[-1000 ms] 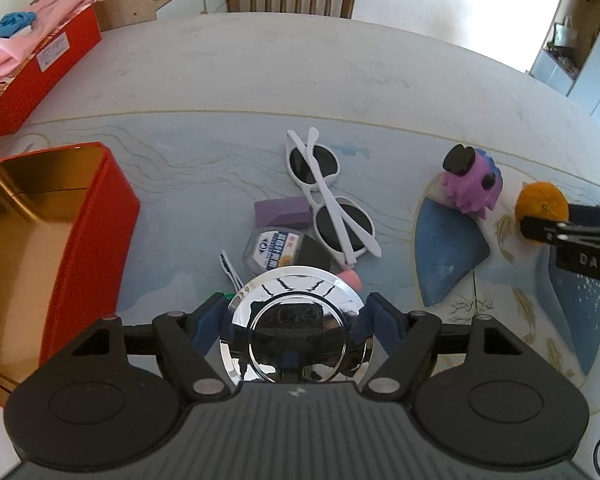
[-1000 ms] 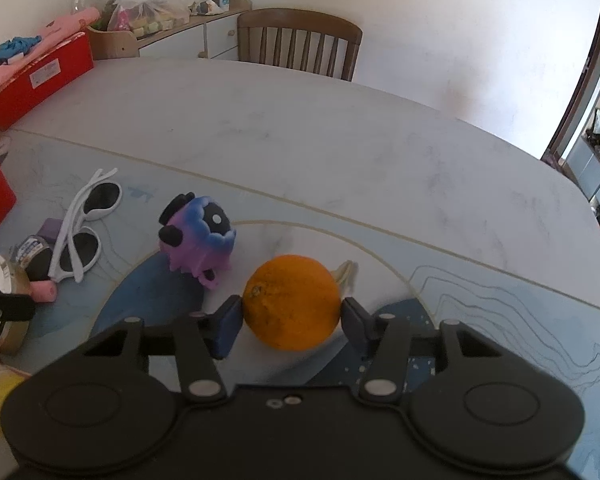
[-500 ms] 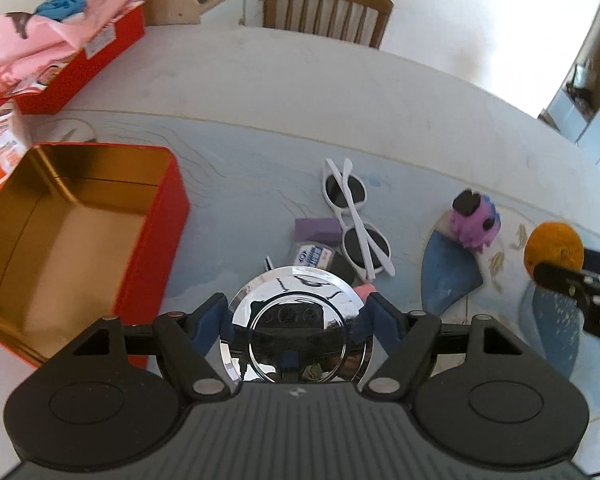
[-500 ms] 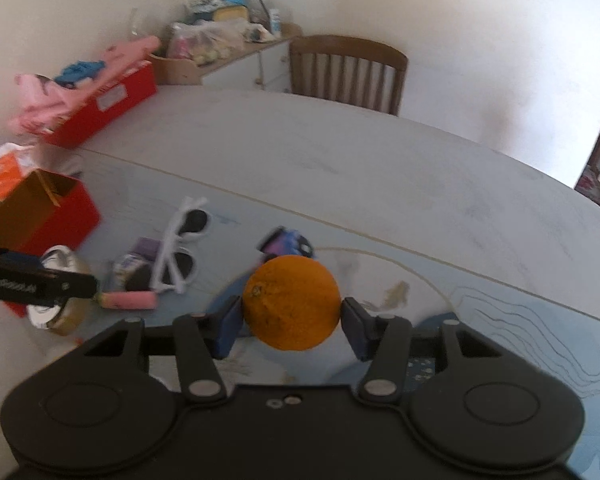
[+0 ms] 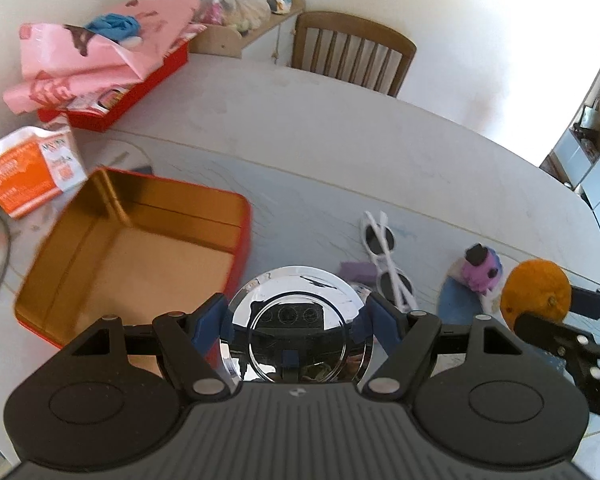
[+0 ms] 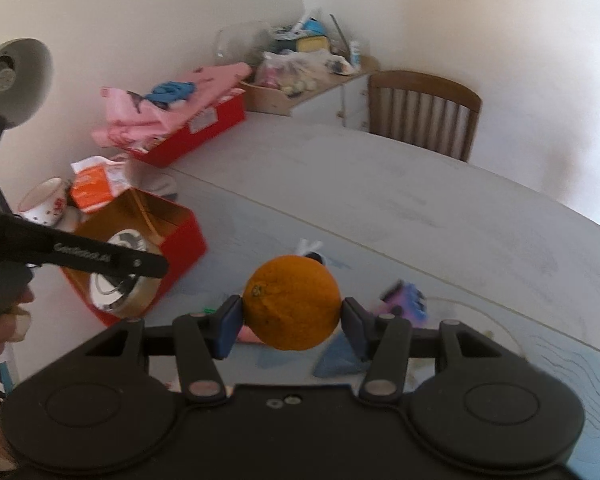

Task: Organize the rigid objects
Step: 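Carry the lid and orange into the red tin box and release both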

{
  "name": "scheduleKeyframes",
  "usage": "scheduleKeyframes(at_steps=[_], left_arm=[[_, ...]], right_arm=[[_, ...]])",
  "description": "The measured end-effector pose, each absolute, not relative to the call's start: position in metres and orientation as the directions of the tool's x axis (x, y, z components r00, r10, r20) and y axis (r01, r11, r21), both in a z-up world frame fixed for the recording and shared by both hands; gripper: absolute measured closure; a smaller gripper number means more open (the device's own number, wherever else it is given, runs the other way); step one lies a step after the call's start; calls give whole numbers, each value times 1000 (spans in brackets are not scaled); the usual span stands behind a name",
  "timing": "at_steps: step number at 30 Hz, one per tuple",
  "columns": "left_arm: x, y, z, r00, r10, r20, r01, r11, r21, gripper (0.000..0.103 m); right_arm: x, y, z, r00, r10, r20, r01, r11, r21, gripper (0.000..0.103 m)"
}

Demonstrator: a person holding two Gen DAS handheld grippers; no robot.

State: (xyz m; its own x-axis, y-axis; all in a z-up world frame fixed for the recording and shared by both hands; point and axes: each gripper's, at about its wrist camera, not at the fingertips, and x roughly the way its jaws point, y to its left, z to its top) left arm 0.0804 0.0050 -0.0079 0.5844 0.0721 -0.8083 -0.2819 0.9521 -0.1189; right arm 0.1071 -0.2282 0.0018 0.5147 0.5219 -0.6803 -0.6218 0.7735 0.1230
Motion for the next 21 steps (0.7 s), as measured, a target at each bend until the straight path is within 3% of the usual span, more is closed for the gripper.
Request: scheduleKeyframes(at_steps=[21], left_arm=[[112,159,-22,568,98,-817,-327,938,-115,27]], right_arm=[[74,-71,5,395,596,-699,-738,659,145,51]])
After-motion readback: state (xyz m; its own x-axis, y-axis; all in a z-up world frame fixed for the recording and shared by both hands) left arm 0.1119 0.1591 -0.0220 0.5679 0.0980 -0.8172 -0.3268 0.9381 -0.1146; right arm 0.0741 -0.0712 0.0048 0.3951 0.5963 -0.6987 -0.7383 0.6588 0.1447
